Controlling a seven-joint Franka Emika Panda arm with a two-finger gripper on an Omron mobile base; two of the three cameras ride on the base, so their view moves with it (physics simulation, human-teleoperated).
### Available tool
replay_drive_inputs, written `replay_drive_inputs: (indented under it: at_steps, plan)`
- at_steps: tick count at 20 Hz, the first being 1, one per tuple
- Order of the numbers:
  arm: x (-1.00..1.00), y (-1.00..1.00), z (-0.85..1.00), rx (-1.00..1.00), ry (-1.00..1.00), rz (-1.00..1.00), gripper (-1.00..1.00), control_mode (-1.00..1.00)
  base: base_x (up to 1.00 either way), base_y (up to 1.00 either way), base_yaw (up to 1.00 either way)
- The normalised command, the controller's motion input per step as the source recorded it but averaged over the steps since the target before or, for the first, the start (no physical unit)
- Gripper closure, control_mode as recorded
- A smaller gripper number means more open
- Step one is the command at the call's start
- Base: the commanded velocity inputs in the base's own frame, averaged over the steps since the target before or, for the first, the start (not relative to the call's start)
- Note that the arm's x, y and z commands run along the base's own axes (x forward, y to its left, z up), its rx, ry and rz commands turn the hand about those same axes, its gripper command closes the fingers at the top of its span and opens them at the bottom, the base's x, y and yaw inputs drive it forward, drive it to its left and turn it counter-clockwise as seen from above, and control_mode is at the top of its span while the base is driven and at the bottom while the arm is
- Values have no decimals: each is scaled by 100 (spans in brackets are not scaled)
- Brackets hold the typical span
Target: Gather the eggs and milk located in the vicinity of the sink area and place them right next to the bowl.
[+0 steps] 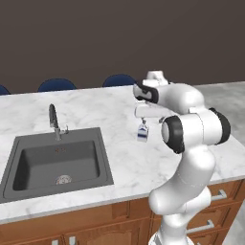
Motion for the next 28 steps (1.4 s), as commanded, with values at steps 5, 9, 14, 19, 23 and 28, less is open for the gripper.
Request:
replay_drive_inputs:
  at_steps: [5,9,14,19,23,28]
  plan:
    - [3,0,-53,0,0,0,-100,-100,0,0,0]
    - [11,0,-2,0,-3,0,-100,-100,0,0,0]
    - [33,0,0,0,-9,-7,-100,-100,0,0,0]
    - [28,0,0,0,-5,-20,-100,-100,0,0,0]
    - [27,0,0,0,0,-26,-100,-100,0,0,0]
    - [47,0,-6,0,0,-28,-100,-100,0,0,0]
